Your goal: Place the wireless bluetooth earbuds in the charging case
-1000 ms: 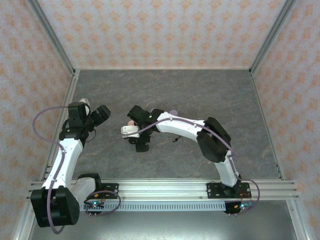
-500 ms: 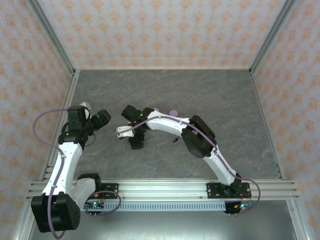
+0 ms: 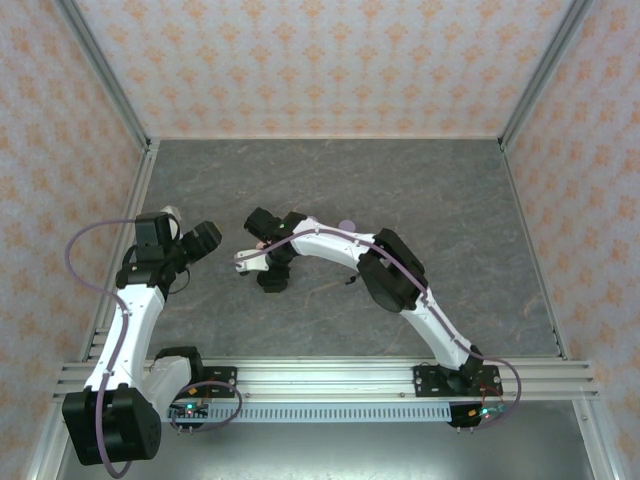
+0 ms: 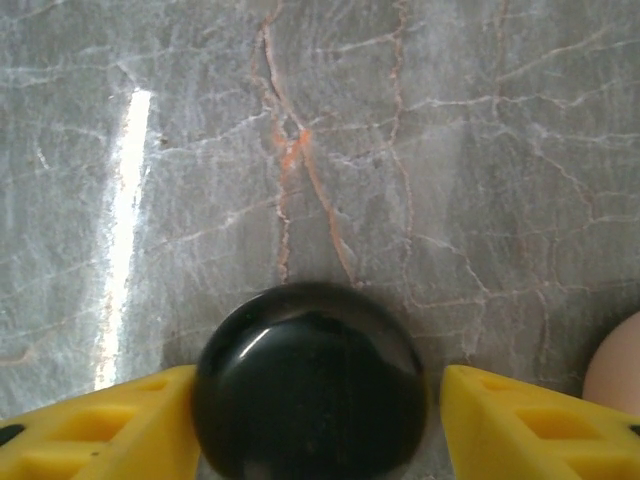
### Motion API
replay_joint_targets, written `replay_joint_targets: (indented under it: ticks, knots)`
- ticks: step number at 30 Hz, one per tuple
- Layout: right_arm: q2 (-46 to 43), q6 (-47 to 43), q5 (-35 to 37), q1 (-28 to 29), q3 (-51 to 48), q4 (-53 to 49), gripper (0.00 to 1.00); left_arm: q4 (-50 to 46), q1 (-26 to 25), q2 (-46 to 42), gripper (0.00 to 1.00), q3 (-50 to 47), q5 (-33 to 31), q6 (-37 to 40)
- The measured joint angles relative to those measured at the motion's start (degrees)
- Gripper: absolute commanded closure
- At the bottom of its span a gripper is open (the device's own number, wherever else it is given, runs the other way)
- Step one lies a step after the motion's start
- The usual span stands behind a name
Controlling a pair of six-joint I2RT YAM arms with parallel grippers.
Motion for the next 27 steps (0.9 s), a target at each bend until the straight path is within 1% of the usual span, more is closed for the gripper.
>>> replay_joint_targets:
  ticks: [2,6,9,12,15,20,22,25,27]
  knots:
    - [0.0,0.5,-0.2,0.0,0.0,-0.1,0.51,-0.2,0.0,0.0,0.15,0.0,0.2,0.0]
    - [-1.1,2.3,-0.4,-0.3,-1.7,1.9,0.52,-0.5,0.0,0.0,0.15,0.3,1.6,0.5]
    - [-5.3,4.4,-0.4,-1.3,-7.8,6.1,0.52,-1.0,0.0,0.0,0.17,1.6,3.7,1.6]
    - [-12.7,6.5,0.1,-2.7,-15.0,10.5,0.52,-1.1,0.0,-0.1,0.20,3.7,7.6,2.8]
    - [-22.0,8.0,1.3,-3.9,-21.0,14.9,0.52,-0.7,0.0,-0.6,0.23,5.3,13.6,3.0]
    - [-37.7,9.8,3.8,-4.2,-28.9,23.3,0.52,1.0,-0.2,-1.4,0.24,8.5,25.8,2.7]
    - [-42.0,10.2,4.8,-4.1,-30.8,25.9,0.51,1.2,-1.1,-1.5,0.24,10.1,29.8,2.5]
    - [-46.6,10.5,5.6,-4.1,-32.4,28.7,0.51,1.3,-4.2,-1.5,0.24,12.8,35.1,2.3]
    - [-48.1,10.4,5.8,-4.1,-32.6,29.8,0.51,1.3,-6.7,-1.3,0.27,14.2,37.5,2.3]
